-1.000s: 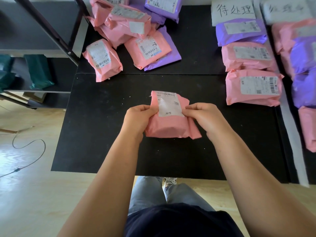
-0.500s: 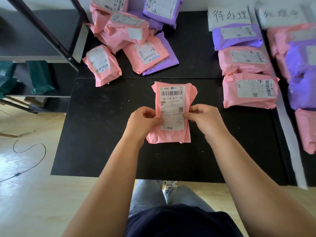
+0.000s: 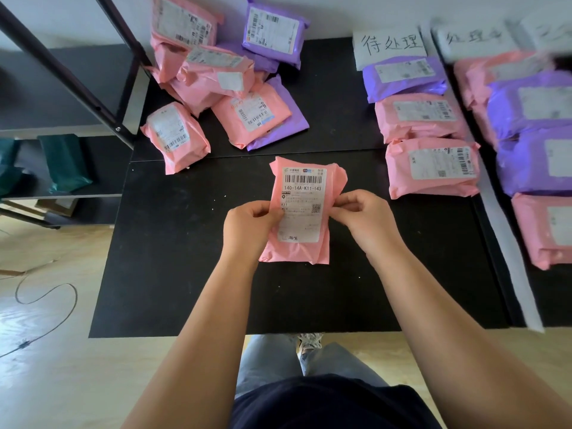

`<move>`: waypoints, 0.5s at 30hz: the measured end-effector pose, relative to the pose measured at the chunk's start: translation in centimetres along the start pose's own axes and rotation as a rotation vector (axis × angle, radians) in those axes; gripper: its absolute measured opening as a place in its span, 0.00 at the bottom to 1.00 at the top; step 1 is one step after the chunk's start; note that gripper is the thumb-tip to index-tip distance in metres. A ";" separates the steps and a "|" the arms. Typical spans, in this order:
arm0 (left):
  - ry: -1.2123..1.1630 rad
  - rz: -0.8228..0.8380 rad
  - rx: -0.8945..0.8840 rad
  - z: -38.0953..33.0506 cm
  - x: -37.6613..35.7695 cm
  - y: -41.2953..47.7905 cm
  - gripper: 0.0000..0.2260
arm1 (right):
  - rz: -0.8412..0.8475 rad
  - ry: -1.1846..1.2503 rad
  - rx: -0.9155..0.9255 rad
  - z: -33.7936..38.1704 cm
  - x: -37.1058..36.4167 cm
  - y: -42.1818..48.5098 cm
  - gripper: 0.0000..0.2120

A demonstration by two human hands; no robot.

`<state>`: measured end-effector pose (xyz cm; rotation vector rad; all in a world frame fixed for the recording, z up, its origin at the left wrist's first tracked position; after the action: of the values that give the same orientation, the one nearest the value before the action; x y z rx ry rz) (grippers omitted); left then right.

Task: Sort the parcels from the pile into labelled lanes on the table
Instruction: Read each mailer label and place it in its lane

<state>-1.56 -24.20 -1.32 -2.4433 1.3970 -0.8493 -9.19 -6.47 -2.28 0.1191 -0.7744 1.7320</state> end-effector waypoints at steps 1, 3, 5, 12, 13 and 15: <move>0.056 -0.013 -0.022 -0.2 0.0 -0.1 0.06 | -0.057 -0.031 0.038 0.1 0.2 0.0 0.08; 0.155 -0.007 -0.068 -0.4 -0.1 -0.1 0.08 | -0.141 -0.086 0.142 0.6 0.6 -0.3 0.10; 0.230 0.015 -0.092 -0.7 -0.2 0.0 0.09 | -0.183 -0.166 0.251 1.3 0.9 -0.7 0.14; 0.385 0.102 -0.228 -2.7 -0.3 0.5 0.08 | -0.283 -0.432 0.318 1.8 0.2 -1.0 0.17; 0.398 0.109 -0.239 -3.0 -0.2 0.6 0.08 | -0.296 -0.436 0.297 1.8 0.2 -1.2 0.15; 0.423 0.126 -0.262 -3.3 -0.3 0.9 0.08 | -0.323 -0.412 0.261 1.6 0.4 -1.7 0.13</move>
<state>-4.26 -24.08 0.87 -2.4140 1.8927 -1.2794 -8.29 -6.82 -0.13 0.7578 -0.7692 1.5051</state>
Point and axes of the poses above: each hand's wrist, its own y-axis towards the middle knuckle, its own x-axis out of the back of the hand, z = x × y, the point moved 2 cm from there along y, towards the middle knuckle
